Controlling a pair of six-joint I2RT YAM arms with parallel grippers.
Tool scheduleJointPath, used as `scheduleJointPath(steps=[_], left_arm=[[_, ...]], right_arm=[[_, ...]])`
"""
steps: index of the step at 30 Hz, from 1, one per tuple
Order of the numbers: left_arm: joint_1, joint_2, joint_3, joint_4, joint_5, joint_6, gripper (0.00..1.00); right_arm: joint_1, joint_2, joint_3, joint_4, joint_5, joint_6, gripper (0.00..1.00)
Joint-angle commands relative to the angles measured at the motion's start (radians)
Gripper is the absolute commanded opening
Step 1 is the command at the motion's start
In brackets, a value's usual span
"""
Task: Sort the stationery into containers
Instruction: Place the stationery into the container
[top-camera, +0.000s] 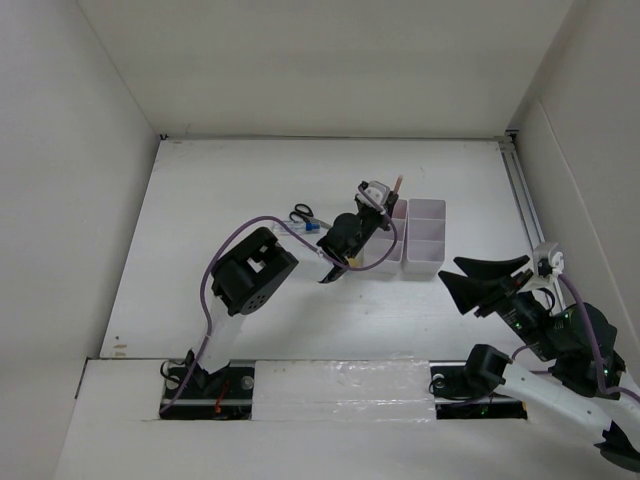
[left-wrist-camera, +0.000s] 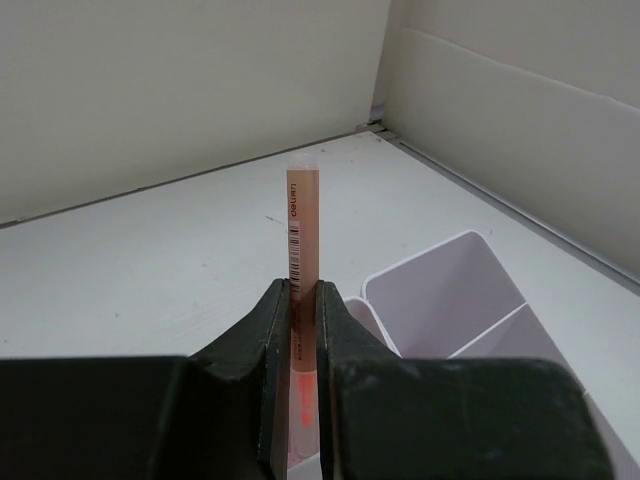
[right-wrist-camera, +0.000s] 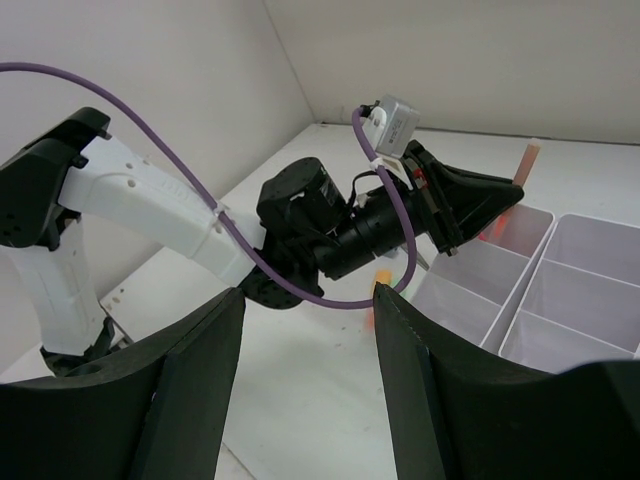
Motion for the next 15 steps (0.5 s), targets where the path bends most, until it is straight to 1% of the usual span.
scheduleJointPath(steps=[1, 10, 11, 15], left_arm=[[-0.001, -0.004, 0.043, 0.349, 0.028, 0.027, 0.0], [-0.001, -0.004, 0.014, 0.355, 0.028, 0.018, 0.0], [-0.001, -0.004, 0.005, 0.355, 0.028, 0.018, 0.01], [-0.001, -0.023, -0.015, 0.366, 0.028, 0.007, 0.13]], right_arm=[[-0.003, 0.009, 0.037, 0.007, -0.014, 0.007, 0.6], [-0.003, 0.018, 0.028, 0.018, -0.023, -0.002, 0.6], [-0.003, 0.018, 0.028, 0.018, -0.023, -0.002, 0.6], [-0.003, 0.027, 0.028, 0.018, -0.023, -0.002, 0.6]])
